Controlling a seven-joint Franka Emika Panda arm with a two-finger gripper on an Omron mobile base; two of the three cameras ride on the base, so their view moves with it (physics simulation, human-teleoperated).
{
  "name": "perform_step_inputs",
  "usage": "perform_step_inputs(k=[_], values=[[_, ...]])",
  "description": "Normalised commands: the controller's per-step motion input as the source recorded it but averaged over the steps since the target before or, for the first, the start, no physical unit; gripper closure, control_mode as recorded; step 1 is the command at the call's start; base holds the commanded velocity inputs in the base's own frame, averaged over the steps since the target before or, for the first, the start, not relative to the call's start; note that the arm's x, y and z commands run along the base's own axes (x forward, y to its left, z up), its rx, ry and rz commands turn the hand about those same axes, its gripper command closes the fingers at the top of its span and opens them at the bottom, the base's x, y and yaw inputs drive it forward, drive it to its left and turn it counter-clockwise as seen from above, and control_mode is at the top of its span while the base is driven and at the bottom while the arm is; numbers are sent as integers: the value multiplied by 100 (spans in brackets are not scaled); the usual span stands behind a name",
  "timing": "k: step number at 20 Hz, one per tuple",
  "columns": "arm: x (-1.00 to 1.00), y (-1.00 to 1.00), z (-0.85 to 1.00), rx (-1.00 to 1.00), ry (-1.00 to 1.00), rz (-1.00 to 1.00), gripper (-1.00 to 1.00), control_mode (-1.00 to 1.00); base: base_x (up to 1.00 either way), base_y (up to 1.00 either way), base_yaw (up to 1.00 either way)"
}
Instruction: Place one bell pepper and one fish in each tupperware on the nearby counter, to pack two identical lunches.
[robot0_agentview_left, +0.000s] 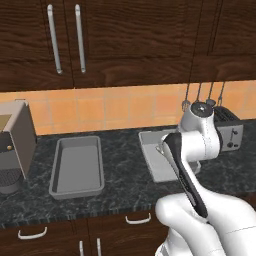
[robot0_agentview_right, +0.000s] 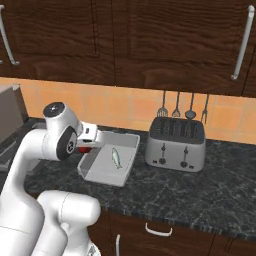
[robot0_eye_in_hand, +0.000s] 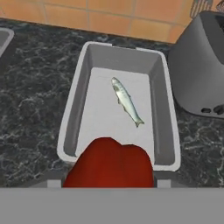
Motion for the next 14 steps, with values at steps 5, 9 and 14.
perform_step_inputs(k=[5,9,14], values=[[50,0,-56,9,7,0,100,-100,0,0,0],[54,0,-14,0,0,0,100,-100,0,0,0],[50,0,-46,0,10,0,100,-100,0,0,0]])
